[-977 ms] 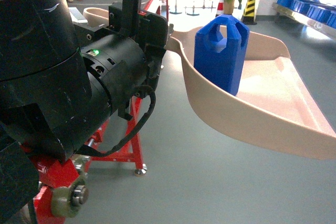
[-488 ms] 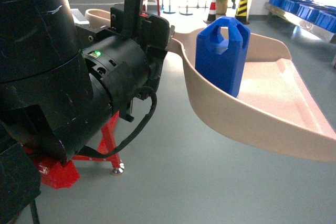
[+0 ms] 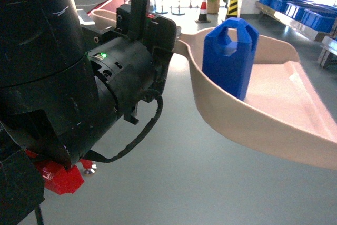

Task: Place part in tray to right shelf

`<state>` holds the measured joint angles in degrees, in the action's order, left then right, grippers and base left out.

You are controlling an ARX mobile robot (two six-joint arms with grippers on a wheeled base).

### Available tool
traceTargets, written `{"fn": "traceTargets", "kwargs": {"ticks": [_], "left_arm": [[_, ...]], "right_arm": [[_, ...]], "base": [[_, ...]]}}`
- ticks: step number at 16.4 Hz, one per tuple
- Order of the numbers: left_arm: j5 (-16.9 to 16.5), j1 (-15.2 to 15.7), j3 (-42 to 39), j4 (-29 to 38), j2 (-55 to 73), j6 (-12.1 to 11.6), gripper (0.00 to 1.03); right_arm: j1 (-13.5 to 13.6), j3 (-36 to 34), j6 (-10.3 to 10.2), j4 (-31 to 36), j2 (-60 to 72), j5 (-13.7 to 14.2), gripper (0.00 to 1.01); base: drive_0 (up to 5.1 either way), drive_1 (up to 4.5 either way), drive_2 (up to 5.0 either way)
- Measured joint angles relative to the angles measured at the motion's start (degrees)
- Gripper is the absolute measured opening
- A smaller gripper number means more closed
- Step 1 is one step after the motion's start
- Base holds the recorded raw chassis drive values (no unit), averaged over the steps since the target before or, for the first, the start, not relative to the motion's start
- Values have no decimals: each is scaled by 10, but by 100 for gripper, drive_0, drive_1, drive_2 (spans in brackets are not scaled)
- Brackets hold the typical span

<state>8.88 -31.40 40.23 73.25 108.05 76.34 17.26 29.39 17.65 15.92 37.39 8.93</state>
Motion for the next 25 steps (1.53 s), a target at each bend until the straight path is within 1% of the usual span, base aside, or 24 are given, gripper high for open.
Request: {"fn": "traceTargets", "kwargs": {"ticks": [2,3,25], "left_arm": [[0,2,0,0,0,0,18],[3,5,0,0,0,0,18],[5,6,-1,-1,0,0,18]], "right_arm": [[4,0,0,2,0,-6,98],[3,0,0,0,0,-6,98],[3,0,0,0,0,-6,98]], "base": [[508,-238,-238],[15,220,-189],[2,417,-413]]}}
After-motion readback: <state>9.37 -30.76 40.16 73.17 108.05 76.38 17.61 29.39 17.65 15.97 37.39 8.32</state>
